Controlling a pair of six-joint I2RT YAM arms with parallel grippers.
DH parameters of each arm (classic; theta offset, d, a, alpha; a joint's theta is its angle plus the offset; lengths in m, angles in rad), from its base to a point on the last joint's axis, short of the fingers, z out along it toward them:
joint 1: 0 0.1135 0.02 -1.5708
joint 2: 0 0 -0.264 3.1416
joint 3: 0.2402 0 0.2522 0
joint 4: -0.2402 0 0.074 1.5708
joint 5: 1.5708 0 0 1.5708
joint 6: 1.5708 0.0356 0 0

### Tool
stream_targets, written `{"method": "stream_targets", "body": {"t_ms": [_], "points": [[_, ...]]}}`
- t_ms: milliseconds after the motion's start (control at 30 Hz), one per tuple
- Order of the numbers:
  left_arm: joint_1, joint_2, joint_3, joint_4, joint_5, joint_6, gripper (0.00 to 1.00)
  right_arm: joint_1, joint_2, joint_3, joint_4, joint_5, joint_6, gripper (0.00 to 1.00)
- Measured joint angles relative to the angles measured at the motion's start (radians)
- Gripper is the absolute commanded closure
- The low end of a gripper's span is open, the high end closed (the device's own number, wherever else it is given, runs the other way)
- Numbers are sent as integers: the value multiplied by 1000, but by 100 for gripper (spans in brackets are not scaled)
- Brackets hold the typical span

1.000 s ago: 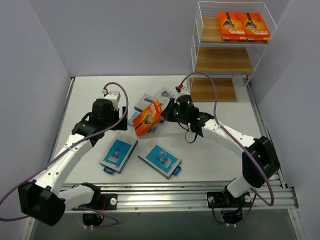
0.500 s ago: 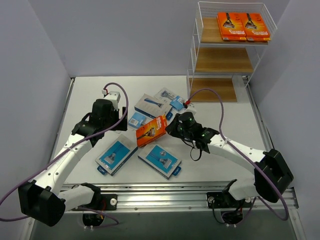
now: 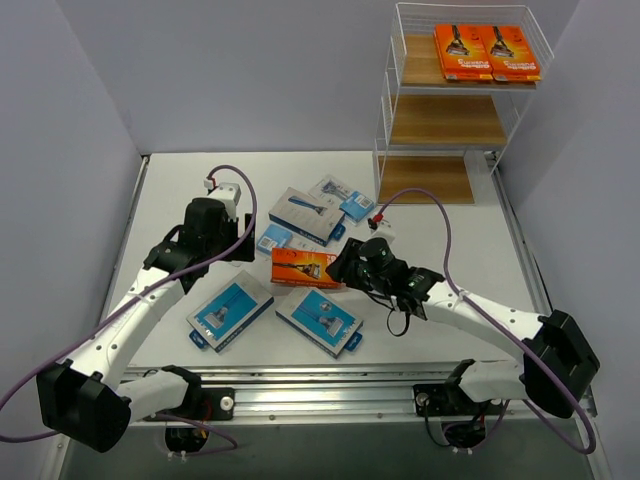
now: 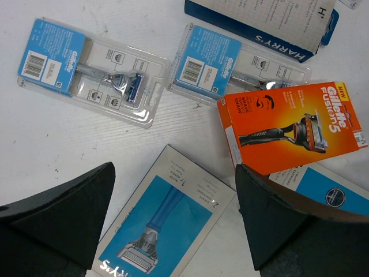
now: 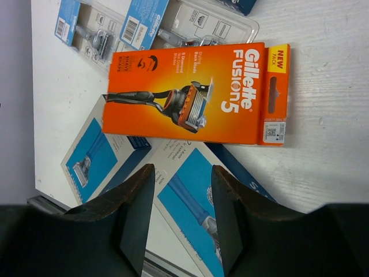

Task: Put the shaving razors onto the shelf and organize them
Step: Grab a shaving razor with the right arm

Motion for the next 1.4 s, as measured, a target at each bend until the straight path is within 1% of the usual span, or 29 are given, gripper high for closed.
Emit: {"method": "stream_targets", "body": {"t_ms": [167,233,267,300,333,467,700,900,1200,1400], "points": [[0,2,1,0,0,0,6,-40,-4,-3,-3,-5,0,59],[0,5,1,0,0,0,6,-67,-4,-10,-1,-16,-1,61],[0,6,1,0,0,0,6,-89,-4,-19,4,-34,-3,62],[0,8,1,0,0,0,6,-111,-4,-28,12,-50,-5,67],[0,10,2,0,0,0,6,-137,-3,-39,23,-74,-11,68],[0,17,2,-1,1,0,6,-223,35,-54,76,-196,-69,68],[0,26,5,-2,1,0,6,-248,141,8,78,-334,-162,68],[0,26,5,-1,1,1,6,-285,179,5,117,-370,-169,68],[0,29,5,-1,1,1,6,-374,219,-77,193,-417,-164,69],[0,34,5,-1,0,1,6,-405,264,-100,239,-450,-164,69]]}}
